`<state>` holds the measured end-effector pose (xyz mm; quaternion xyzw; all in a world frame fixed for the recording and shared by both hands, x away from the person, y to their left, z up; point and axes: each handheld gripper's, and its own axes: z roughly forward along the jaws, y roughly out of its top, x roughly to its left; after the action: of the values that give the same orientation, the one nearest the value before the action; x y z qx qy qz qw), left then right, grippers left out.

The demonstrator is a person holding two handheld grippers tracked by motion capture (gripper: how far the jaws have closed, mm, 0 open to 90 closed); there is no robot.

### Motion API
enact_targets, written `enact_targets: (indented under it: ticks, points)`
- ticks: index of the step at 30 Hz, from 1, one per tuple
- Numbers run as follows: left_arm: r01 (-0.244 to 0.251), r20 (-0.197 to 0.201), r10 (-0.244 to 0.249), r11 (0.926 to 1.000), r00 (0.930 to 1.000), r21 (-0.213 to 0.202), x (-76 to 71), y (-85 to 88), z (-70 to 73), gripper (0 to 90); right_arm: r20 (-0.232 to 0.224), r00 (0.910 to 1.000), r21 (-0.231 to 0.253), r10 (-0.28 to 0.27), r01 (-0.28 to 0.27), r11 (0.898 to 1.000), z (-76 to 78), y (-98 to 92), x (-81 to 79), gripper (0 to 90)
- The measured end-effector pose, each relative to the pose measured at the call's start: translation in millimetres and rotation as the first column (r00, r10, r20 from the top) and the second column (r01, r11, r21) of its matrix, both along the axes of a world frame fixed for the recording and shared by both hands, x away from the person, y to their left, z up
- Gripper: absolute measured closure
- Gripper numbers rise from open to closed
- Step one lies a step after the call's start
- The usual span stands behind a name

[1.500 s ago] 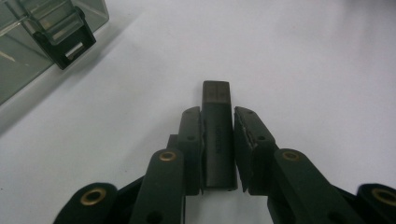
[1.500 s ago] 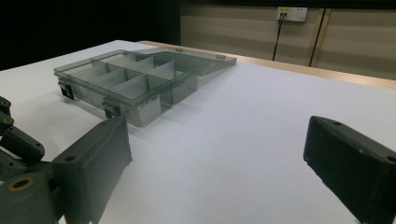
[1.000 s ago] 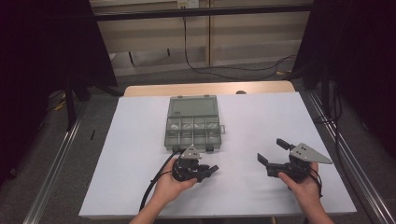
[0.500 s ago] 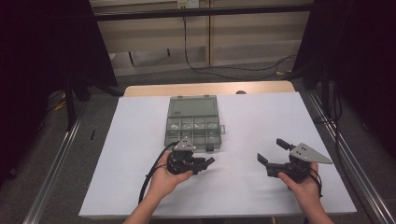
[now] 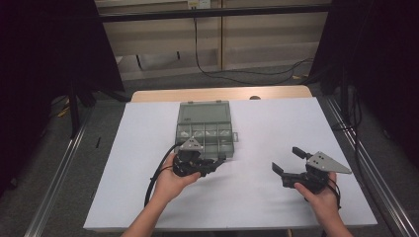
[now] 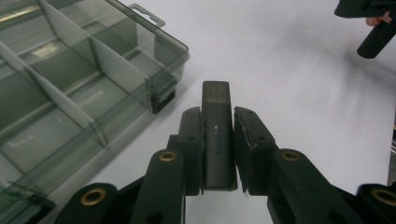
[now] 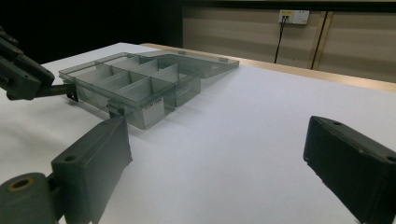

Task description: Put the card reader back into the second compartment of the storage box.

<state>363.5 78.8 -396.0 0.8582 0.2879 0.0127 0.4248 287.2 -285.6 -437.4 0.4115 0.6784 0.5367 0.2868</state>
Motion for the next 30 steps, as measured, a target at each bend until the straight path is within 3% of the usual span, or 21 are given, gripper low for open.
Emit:
enact_targets:
  ticks: [30]
  points:
    - [-0.096, 0.019, 0.096, 0.9948, 0.9952, 0.034, 31.5, 15.8, 23.6, 73.8, 0.003, 1.0000, 0.002, -0.001, 0.001, 1.000, 0.3, 0.0, -0.3, 6.7]
